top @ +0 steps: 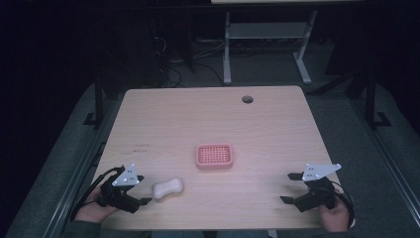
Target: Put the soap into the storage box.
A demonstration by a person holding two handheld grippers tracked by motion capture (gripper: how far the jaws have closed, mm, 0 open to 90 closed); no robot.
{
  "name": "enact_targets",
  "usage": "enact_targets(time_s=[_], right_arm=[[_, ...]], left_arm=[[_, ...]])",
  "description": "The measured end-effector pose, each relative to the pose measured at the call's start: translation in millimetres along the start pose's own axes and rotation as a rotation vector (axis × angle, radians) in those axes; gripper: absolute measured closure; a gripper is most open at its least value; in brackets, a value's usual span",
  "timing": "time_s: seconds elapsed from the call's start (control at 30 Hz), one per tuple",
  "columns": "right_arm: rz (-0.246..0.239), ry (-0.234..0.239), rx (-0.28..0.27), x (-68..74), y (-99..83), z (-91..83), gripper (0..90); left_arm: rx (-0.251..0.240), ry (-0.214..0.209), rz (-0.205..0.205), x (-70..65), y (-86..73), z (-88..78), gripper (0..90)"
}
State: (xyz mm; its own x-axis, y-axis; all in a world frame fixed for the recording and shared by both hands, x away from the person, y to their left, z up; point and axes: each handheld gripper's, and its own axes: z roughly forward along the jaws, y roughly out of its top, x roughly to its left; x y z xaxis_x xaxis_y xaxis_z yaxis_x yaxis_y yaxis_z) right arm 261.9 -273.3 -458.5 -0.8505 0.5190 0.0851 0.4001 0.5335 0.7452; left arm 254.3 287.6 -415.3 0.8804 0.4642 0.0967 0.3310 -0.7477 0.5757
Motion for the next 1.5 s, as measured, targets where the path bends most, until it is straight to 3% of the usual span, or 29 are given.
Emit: enact_targets(time_s=[0.7,1.03,1.23,1.5], right_arm=[[-0.001,0.001,-0.002,0.3,0.6,-0.6,14.1],[-0.005,0.009,0.002,0.5,1.0,0.6,14.1],[-0.004,0.011,0.004,0.5,0.9,0.9,14.0],[-0.009,0.009,0.002,0.8,1.2,0.5,14.0]], left_arm=[[-0.002,-0.022,0.038,-2.3,18.6,7.1,23.8],[0.031,-0.043,0.047,-1.5,23.4,17.0,23.1],[0.026,-0.044,0.043,-0.6,25.7,21.0,24.1],[0.047,-0.054,0.071,-3.2,33.0,30.4,24.0]])
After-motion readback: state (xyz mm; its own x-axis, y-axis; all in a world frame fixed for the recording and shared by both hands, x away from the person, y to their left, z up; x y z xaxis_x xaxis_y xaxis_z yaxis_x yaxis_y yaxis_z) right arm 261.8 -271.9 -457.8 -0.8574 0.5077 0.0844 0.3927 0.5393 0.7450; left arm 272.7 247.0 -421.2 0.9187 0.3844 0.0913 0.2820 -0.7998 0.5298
